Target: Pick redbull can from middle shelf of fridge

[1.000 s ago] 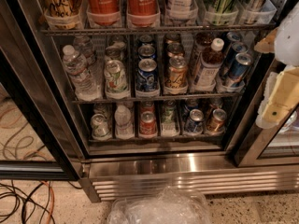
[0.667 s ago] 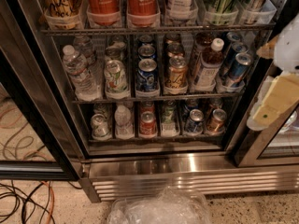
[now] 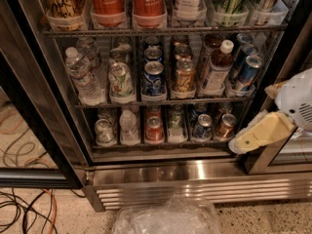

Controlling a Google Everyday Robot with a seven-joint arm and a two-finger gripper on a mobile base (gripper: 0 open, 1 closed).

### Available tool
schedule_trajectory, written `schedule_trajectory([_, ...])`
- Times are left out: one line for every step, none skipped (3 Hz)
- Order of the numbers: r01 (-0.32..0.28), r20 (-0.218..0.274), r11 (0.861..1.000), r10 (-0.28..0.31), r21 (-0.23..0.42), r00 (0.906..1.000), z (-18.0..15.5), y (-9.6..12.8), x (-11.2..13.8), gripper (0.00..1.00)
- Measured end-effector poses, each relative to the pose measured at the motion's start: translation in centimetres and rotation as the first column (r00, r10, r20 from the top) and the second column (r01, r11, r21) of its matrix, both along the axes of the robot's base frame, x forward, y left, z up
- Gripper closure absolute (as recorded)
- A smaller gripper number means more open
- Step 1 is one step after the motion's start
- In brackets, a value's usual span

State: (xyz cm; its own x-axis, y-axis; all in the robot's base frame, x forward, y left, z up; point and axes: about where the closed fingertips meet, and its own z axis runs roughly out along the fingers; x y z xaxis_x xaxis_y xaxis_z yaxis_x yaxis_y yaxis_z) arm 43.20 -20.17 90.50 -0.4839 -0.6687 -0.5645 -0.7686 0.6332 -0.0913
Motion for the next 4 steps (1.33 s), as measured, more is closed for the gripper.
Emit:
schedule_trajectory([0.044,0.092,0.990,-0.056,0.132,0.9942,-1.1,1.1,2.4,0.00])
schedule_trajectory([0.093,0.186,0.973,-0.134,0.213,0.9734,-1.2,1.5,4.7,0.00])
schedule_trajectory([0.152,0.232,0.949,-0.220,0.277,0.9475,-1.4,1.4,5.5,0.00])
schedule_trajectory([0.163,0.246,0.945,-0.236,0.285,0.9400,-1.1,1.2,5.9,0.00])
